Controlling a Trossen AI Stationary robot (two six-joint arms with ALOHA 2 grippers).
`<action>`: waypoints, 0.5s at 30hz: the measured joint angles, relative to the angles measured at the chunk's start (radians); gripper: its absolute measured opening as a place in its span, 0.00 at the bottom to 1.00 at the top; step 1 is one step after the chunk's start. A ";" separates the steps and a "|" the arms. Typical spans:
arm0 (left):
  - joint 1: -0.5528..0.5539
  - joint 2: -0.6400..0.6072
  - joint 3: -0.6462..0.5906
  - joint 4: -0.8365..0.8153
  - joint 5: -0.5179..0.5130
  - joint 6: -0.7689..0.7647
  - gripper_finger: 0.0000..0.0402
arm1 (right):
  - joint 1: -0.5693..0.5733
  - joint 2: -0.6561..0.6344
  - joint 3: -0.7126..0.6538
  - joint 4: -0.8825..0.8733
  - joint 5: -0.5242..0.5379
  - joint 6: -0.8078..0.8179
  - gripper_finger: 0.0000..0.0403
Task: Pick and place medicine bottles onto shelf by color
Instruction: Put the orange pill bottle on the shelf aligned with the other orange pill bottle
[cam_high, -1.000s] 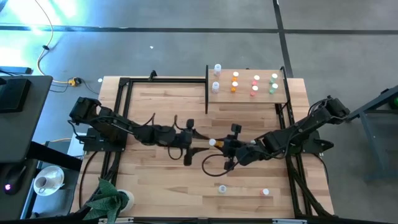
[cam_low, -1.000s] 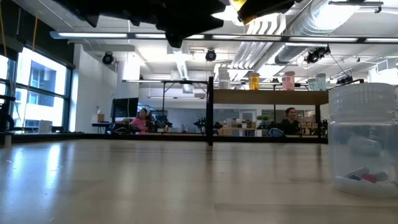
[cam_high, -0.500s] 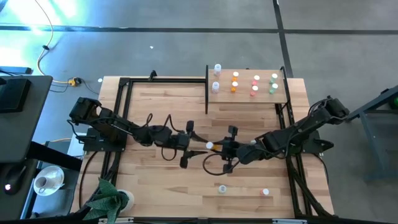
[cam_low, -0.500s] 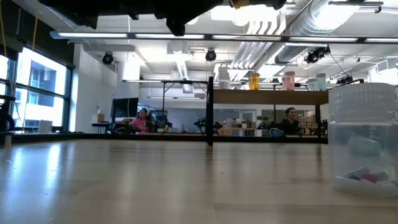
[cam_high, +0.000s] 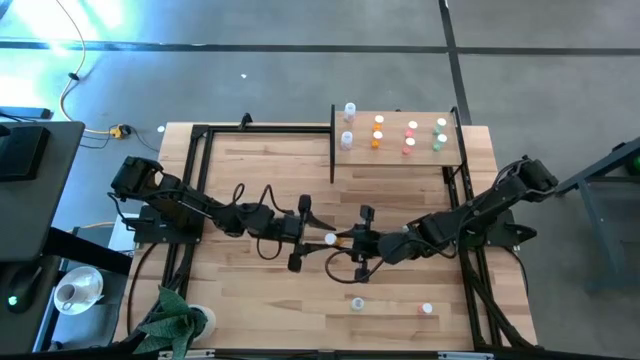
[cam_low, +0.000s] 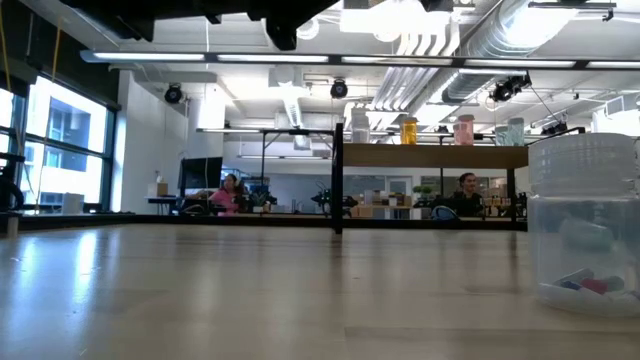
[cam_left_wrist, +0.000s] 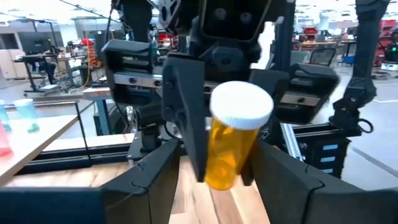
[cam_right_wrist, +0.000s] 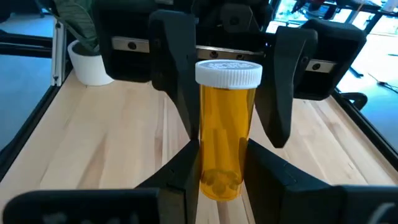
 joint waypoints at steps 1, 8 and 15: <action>0.000 0.000 0.000 0.001 0.000 0.000 0.46 | 0.000 0.000 0.000 0.000 0.002 0.000 0.22; -0.001 0.000 0.000 0.002 -0.001 -0.003 0.46 | -0.008 0.009 0.000 0.020 0.000 0.000 0.22; -0.001 0.000 0.000 0.010 -0.004 -0.009 0.45 | -0.021 0.018 0.000 0.031 0.000 -0.008 0.22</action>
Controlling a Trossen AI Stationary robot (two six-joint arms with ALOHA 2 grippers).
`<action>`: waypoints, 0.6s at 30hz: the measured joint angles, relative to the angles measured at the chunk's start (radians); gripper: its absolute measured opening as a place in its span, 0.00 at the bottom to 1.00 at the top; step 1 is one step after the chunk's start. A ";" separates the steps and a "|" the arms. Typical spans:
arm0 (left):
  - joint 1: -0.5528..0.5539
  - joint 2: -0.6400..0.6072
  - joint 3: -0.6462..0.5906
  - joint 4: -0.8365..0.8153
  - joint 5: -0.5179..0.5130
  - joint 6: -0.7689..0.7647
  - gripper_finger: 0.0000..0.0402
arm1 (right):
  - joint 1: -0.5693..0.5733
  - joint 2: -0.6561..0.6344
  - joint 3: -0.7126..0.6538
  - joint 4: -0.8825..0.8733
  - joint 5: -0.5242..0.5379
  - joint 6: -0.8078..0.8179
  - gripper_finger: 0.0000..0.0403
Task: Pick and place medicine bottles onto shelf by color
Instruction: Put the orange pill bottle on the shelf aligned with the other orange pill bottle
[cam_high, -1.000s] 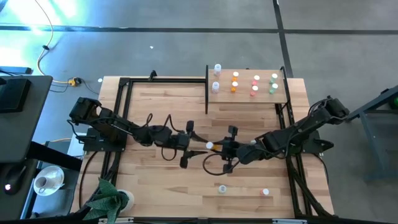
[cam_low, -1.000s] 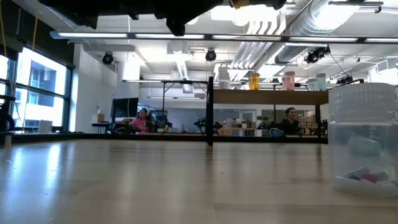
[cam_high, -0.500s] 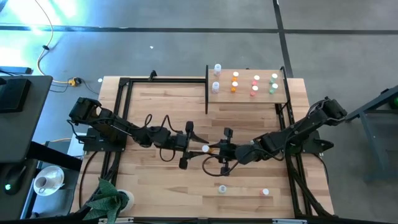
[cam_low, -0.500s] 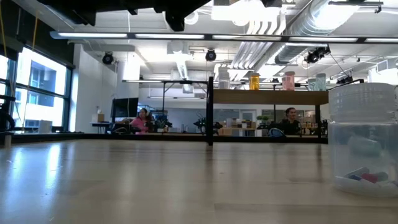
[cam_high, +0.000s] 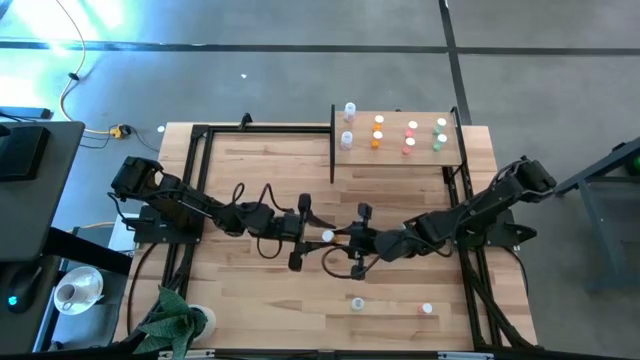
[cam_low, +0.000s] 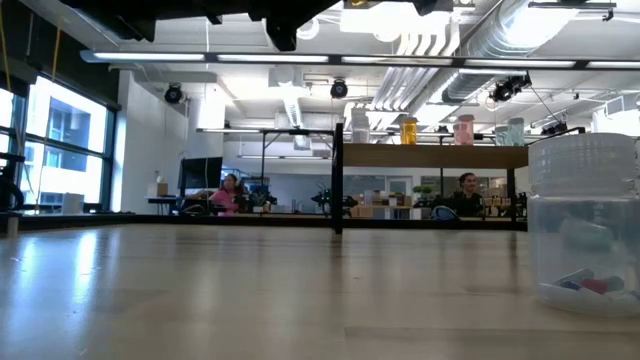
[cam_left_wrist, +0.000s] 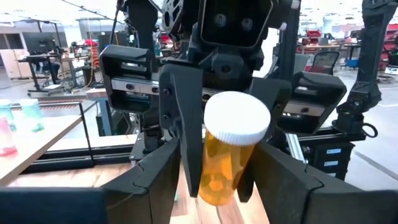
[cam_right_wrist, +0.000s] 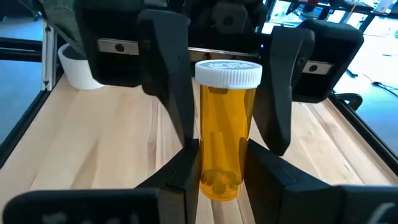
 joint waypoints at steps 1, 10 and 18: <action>0.000 0.000 0.000 0.000 0.000 0.000 0.44 | 0.001 0.000 0.000 0.000 0.000 0.000 0.22; 0.000 0.000 0.000 0.000 0.001 0.004 0.30 | 0.001 0.000 0.000 -0.003 0.002 -0.006 0.22; 0.000 0.000 0.000 -0.002 0.001 0.004 0.24 | 0.001 -0.001 0.000 -0.011 0.002 -0.015 0.22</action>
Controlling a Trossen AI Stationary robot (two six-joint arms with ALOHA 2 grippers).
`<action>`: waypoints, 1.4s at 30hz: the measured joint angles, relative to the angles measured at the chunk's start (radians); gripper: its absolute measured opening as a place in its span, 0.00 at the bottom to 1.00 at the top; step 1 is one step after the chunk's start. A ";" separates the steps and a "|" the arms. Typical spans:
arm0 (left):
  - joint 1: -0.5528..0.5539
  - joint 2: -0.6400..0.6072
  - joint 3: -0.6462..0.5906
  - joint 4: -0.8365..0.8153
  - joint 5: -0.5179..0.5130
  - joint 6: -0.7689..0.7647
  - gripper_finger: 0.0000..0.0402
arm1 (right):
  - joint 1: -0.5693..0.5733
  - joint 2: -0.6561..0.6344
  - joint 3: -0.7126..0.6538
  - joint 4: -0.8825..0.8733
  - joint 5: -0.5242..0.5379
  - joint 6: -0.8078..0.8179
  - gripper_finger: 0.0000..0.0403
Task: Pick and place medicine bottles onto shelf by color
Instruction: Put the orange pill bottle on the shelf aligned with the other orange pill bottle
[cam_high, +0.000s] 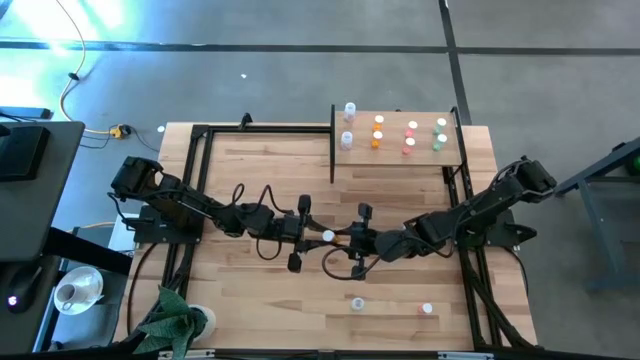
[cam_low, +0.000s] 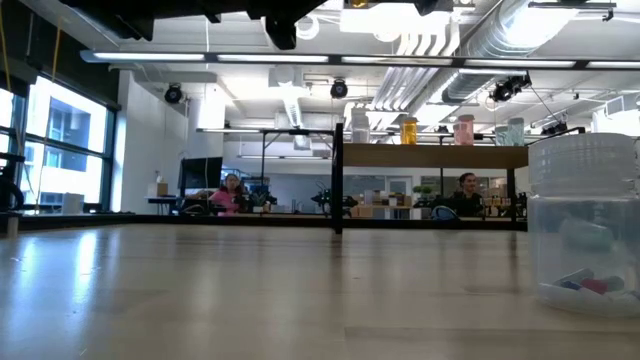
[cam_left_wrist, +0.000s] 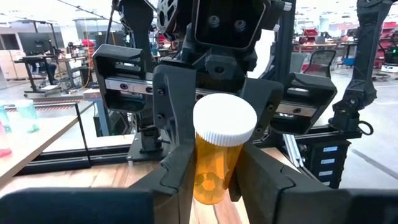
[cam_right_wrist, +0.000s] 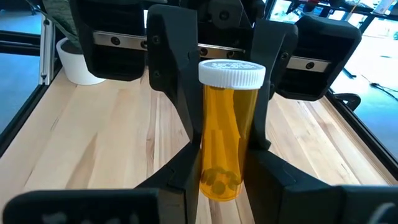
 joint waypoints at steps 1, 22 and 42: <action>0.000 0.000 0.000 -0.001 0.000 0.000 0.23 | 0.000 0.000 0.000 -0.002 0.000 0.000 0.22; 0.002 0.000 0.000 -0.170 -0.151 0.041 0.23 | 0.000 0.000 0.000 -0.145 0.085 -0.019 0.51; 0.001 0.000 0.134 -0.634 -0.214 -0.001 0.23 | 0.000 -0.003 0.001 -0.158 0.073 -0.071 0.51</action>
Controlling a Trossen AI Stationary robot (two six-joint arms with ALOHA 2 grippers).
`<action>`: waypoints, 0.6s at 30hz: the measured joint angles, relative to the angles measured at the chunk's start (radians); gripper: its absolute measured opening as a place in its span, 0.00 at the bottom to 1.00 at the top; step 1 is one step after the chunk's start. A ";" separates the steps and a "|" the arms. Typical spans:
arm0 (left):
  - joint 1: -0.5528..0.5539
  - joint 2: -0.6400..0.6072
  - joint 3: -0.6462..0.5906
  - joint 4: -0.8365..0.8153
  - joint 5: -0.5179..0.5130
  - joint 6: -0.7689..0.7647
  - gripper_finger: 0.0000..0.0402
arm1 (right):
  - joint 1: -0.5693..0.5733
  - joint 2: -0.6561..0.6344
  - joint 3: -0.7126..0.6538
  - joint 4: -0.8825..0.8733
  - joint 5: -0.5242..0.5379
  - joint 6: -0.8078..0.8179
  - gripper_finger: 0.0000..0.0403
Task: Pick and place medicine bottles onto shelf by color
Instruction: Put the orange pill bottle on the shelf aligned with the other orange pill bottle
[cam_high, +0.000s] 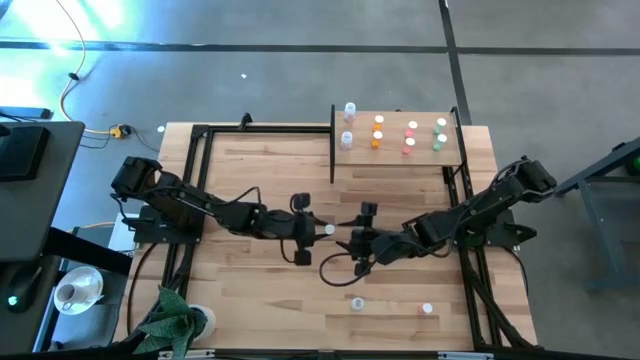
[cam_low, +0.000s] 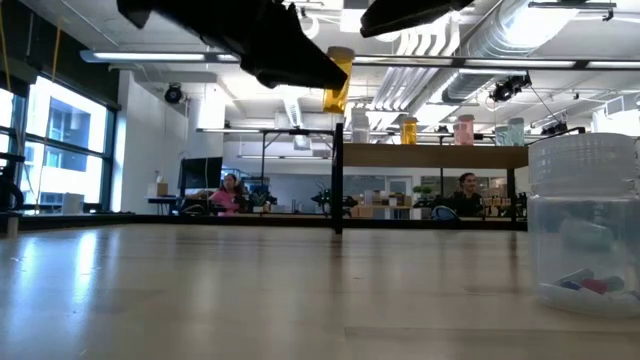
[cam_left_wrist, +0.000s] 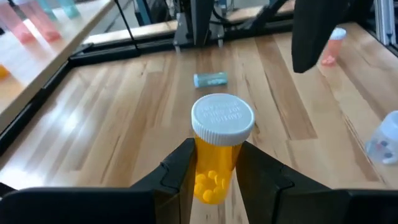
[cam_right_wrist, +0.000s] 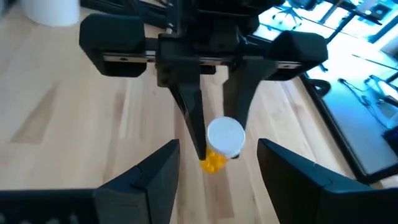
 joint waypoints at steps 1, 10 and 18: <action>-0.005 0.000 0.015 -0.024 -0.004 -0.003 0.23 | 0.000 0.000 0.000 0.005 -0.016 0.000 0.51; -0.051 0.000 0.040 -0.047 -0.062 -0.002 0.23 | 0.000 0.000 0.000 0.076 -0.081 -0.011 0.51; -0.052 0.000 0.040 -0.017 -0.060 -0.003 0.23 | 0.000 0.000 0.000 0.079 -0.072 -0.019 0.51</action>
